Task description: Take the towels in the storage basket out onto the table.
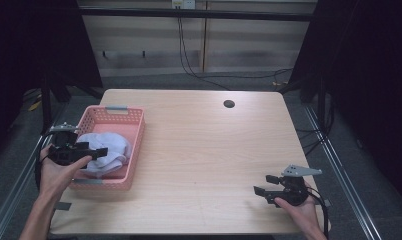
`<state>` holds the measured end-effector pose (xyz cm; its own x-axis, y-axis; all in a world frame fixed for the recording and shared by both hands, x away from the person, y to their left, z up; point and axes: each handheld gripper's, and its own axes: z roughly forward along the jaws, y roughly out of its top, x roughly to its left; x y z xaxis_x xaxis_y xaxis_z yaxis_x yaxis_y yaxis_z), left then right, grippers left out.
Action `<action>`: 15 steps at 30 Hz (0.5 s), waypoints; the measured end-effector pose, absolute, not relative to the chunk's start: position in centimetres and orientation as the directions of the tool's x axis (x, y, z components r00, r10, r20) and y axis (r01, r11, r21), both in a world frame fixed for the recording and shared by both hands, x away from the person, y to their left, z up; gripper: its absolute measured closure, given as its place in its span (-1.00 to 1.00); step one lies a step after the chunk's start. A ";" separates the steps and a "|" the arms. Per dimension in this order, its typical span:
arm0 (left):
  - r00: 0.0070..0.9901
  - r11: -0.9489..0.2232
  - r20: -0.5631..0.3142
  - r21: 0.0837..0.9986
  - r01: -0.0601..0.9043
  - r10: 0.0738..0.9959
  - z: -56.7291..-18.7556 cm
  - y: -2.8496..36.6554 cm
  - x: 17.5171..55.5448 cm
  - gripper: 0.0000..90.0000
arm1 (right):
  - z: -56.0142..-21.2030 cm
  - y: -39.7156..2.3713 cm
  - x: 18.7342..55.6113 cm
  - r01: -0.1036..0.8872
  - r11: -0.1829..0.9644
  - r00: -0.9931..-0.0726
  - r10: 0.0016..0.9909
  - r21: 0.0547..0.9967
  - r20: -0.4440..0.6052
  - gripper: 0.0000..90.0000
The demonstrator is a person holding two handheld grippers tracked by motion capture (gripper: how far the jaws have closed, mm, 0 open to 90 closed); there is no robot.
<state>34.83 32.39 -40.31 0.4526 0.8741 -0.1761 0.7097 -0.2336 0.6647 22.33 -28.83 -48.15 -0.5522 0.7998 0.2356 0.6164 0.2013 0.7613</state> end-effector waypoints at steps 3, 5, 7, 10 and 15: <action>0.443 -0.227 -0.196 0.642 0.733 0.875 -40.8 32.2 35.7 -0.59 | -48.2 -28.7 22.3 0.616 0.220 -0.557 0.801 0.757 0.220 -0.38; 0.443 -0.231 -0.212 0.619 0.751 0.871 -41.2 31.8 36.2 -0.62 | -48.2 -28.6 22.3 0.610 0.225 -0.562 0.798 0.760 0.215 -0.38; 0.447 -0.255 -0.205 0.590 0.766 0.871 -41.5 31.4 36.6 -0.66 | -48.2 -28.6 22.3 0.613 0.224 -0.562 0.797 0.758 0.219 -0.38; 0.472 -0.316 -0.177 0.540 0.780 0.863 -42.1 29.6 37.1 -0.75 | -48.2 -28.6 22.3 0.613 0.225 -0.562 0.798 0.757 0.218 -0.38; 0.488 -0.388 -0.098 0.480 0.787 0.867 -42.5 27.8 37.9 -1.00 | -48.2 -28.5 22.4 0.614 0.227 -0.564 0.796 0.756 0.219 -0.38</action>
